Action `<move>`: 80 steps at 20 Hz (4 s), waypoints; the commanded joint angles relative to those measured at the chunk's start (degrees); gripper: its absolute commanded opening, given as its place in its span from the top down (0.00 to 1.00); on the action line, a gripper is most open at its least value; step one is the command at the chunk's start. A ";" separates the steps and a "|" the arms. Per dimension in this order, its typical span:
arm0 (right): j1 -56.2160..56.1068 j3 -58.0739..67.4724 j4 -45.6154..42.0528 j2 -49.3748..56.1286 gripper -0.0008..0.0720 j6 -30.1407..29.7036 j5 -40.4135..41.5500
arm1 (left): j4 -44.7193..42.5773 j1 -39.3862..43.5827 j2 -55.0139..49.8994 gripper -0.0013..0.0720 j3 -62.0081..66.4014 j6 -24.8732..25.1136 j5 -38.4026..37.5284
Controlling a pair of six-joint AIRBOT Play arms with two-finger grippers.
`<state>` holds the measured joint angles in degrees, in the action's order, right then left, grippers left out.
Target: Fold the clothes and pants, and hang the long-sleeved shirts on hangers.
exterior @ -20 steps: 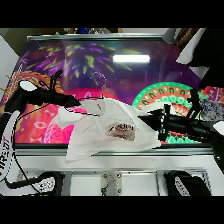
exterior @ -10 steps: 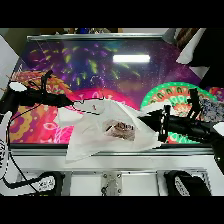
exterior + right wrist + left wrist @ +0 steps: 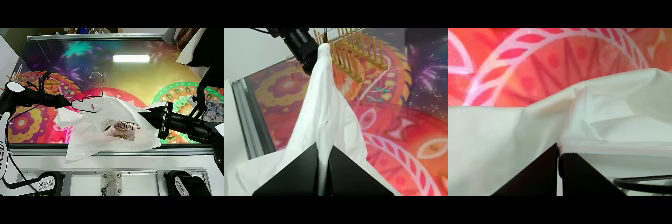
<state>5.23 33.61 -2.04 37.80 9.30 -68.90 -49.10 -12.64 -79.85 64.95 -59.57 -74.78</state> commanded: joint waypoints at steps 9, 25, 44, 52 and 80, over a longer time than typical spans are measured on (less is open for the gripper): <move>-0.02 0.17 1.86 -1.03 0.98 -1.99 2.47 | -0.92 2.29 4.83 0.97 1.16 -2.99 0.72; -0.02 0.20 -8.70 -1.36 0.98 4.26 3.15 | -8.02 10.75 7.78 0.97 25.53 -13.55 -7.67; -0.02 0.48 6.01 -1.49 0.98 1.36 7.45 | -20.41 32.02 26.49 0.13 14.19 -20.41 -1.70; 0.07 8.07 2.38 -3.19 0.98 -1.38 23.85 | -20.26 23.19 26.45 0.13 21.33 -21.53 1.33; 9.14 19.23 -5.42 -7.30 0.98 -20.63 101.09 | -20.11 21.84 24.06 0.96 21.33 -22.32 2.82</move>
<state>10.22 50.02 -7.70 29.06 -11.38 34.22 -69.41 9.23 -54.68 86.24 -81.89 -71.99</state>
